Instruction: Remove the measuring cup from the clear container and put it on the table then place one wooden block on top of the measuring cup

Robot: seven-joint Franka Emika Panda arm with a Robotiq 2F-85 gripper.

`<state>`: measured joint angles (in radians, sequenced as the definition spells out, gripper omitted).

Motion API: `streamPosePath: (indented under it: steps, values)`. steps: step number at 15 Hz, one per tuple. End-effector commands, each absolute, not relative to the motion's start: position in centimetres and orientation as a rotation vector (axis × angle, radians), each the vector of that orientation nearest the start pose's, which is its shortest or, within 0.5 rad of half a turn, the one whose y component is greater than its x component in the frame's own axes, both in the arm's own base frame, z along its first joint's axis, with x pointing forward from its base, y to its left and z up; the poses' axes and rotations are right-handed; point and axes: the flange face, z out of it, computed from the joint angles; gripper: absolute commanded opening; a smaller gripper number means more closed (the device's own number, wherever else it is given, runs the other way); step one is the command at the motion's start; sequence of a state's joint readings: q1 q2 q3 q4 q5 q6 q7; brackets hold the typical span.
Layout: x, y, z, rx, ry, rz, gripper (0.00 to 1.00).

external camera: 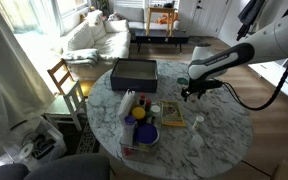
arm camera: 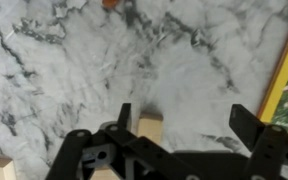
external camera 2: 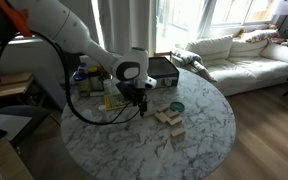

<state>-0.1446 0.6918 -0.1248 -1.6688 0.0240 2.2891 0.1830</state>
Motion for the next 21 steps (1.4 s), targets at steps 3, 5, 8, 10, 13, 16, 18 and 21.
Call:
streamPosePath:
  steps: [3, 5, 8, 10, 13, 16, 18, 21]
  values:
    - [66.4, -20.4, 16.9, -3.006, 1.056, -0.051, 0.90]
    - [66.6, -20.6, 16.9, -2.964, 1.108, -0.110, 0.66]
    - [66.9, -21.1, 17.3, -2.958, 1.140, -0.168, 0.42]
    - [66.9, -21.5, 17.7, -2.970, 1.135, -0.193, 0.27]
    - [66.7, -22.0, 18.1, -2.991, 1.088, -0.203, 0.05]
    - [66.1, -21.6, 19.3, -3.019, 0.887, -0.196, 0.07]
    - [65.3, -20.4, 21.1, -3.061, 0.686, -0.211, 0.07]
    - [63.9, -18.7, 22.9, -3.096, 0.420, -0.221, 0.07]
